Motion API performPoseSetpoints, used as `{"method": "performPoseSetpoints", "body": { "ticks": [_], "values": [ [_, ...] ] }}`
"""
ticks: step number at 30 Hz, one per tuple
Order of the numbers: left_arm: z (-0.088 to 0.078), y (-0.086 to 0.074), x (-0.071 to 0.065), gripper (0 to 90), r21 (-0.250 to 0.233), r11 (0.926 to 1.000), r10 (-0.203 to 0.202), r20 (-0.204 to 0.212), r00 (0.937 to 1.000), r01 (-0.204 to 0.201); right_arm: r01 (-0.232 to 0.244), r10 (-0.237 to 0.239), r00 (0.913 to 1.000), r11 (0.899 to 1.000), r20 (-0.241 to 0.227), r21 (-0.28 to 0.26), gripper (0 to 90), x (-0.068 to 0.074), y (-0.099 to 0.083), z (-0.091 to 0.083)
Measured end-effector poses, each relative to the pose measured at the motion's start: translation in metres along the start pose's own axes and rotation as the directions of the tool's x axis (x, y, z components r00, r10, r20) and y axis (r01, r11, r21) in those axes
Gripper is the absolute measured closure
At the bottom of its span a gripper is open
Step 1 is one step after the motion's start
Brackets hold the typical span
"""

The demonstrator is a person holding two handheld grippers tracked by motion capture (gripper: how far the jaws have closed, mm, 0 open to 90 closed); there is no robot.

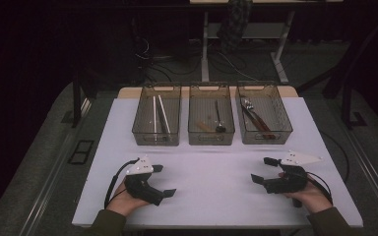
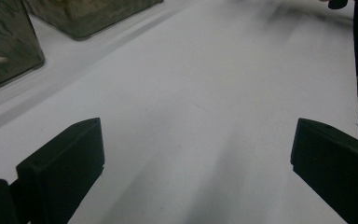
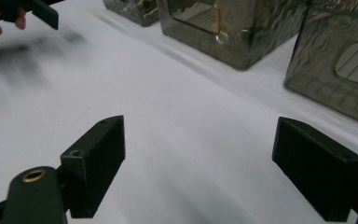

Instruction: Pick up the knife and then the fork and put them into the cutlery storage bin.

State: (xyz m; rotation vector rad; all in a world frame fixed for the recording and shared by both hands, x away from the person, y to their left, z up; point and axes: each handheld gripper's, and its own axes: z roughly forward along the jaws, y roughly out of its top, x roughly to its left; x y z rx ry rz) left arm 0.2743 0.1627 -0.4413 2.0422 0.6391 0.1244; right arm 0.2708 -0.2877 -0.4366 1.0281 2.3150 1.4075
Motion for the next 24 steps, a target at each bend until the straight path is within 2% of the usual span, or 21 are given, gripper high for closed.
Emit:
{"method": "performPoseSetpoints", "body": {
  "ticks": [8, 14, 24],
  "values": [
    [0.000, 0.000, 0.000, 1.4, 0.000, 1.0000, -0.001, 0.000, 1.0000, 0.001, 0.005, -0.005, 1.0000, 1.000, -0.007, 0.010, 16.8, 0.003, -0.011, -0.005],
    [0.000, 0.000, -0.001, 1.3, 0.000, 1.0000, 0.000, 0.001, 1.0000, 0.000, 0.013, -0.013, 0.9999, 1.000, 0.007, 0.016, 16.8, 0.003, -0.016, -0.008],
    [0.000, 0.000, -0.001, 1.2, 0.001, 1.0000, 0.003, 0.006, 1.0000, -0.003, 0.019, -0.019, 0.9996, 0.999, 0.021, 0.033, 16.8, 0.003, -0.018, -0.008]
  ]
}}
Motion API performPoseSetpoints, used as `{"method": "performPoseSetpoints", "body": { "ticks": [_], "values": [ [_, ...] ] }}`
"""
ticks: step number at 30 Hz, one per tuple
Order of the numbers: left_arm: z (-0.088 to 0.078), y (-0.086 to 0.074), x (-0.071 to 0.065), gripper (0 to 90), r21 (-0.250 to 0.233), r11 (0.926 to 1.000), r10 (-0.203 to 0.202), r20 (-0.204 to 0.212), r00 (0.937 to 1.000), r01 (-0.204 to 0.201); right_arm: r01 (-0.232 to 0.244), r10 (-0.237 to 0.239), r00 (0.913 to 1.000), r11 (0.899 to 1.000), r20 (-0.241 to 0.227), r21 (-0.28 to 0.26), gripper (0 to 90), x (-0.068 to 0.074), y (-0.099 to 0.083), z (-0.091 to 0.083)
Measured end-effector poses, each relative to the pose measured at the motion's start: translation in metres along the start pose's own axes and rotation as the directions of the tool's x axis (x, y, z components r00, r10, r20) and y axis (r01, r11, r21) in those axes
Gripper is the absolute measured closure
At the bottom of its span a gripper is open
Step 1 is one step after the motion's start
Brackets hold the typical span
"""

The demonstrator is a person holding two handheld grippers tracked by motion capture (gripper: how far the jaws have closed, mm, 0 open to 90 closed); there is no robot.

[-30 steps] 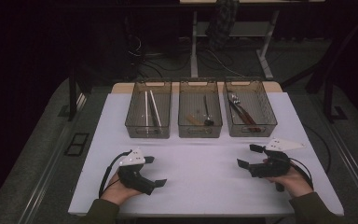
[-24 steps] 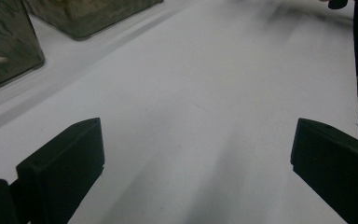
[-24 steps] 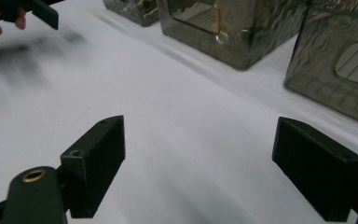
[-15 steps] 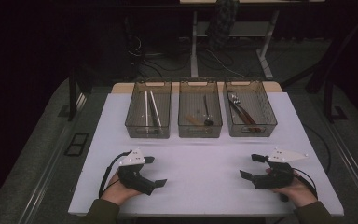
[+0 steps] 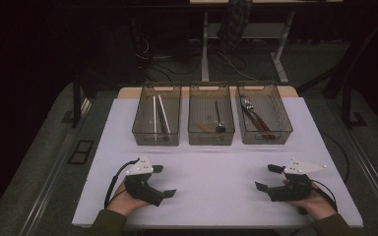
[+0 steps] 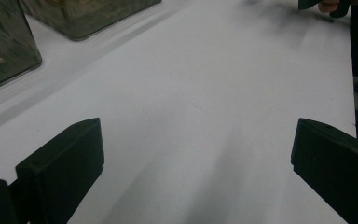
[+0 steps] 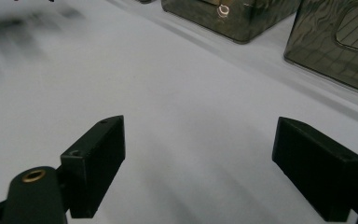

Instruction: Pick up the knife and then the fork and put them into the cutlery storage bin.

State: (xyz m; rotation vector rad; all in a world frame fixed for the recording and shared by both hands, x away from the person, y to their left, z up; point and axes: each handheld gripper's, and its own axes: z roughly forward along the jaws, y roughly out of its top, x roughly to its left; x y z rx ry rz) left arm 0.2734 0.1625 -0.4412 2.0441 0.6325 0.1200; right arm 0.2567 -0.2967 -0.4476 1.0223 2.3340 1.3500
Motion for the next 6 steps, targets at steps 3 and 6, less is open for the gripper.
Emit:
{"method": "performPoseSetpoints", "body": {
  "ticks": [3, 6],
  "values": [
    [0.0000, 0.0000, -0.0003, 1.2, 0.001, 1.0000, 0.000, 0.001, 1.0000, 0.000, 0.002, -0.002, 1.0000, 1.000, 0.001, 0.003, 16.8, 0.0002, 0.0000, 0.0002],
    [0.0002, 0.0002, -0.0004, 1.1, 0.001, 1.0000, 0.001, 0.002, 1.0000, -0.001, 0.000, 0.000, 1.0000, 1.000, 0.002, -0.001, 16.8, 0.0005, 0.0004, -0.0004]
  ]
}}
